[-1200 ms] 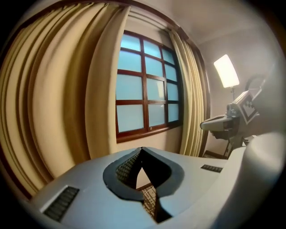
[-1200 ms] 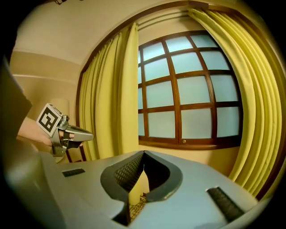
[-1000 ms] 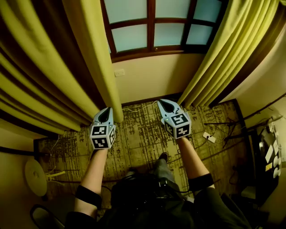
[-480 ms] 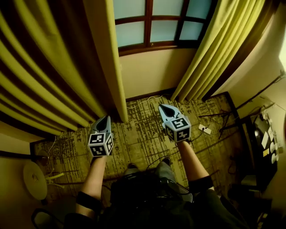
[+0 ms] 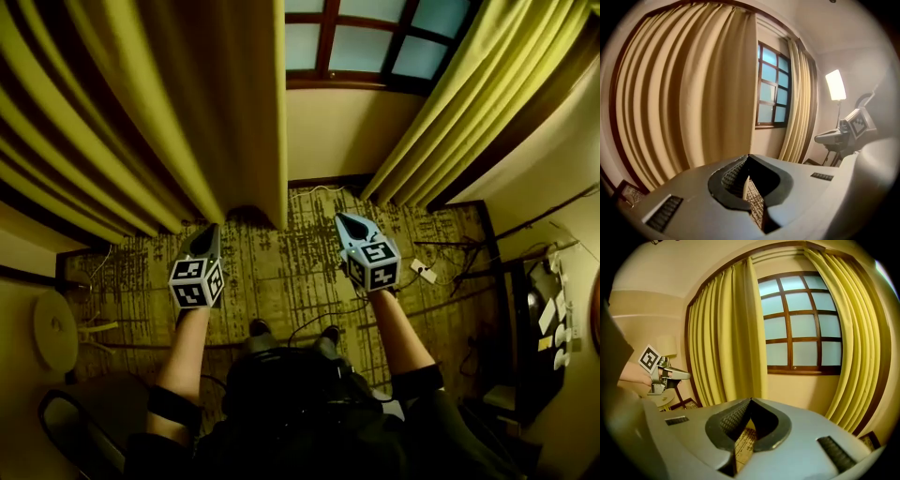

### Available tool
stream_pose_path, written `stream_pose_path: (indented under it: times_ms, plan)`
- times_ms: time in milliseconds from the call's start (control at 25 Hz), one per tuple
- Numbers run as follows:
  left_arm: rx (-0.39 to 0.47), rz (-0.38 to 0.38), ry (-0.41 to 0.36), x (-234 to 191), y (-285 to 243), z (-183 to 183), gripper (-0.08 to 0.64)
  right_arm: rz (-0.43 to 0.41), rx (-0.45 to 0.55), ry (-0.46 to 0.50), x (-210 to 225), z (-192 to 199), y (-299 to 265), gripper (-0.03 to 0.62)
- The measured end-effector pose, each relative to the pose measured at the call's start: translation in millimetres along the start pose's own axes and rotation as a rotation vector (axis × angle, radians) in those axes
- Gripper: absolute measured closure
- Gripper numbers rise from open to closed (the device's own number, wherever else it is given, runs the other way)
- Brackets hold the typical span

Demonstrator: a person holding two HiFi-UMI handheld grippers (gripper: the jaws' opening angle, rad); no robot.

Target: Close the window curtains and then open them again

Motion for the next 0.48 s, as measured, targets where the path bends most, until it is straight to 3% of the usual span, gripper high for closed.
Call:
stream_pose_path:
  times_ms: [480]
  plan:
    - [0.005, -0.009, -0.002, 50, 1, 11, 0.56, 0.028, 0.009, -0.034, 30, 25, 43, 0.592]
Point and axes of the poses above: the fingertips, and each gripper's own axes: y backward along the fingers, x to its right, z out of its underside, the point moved 9 cm from there along y, backward along the fingers, and after that the axes turned 10 degrees about y, right-handed, at the moved point
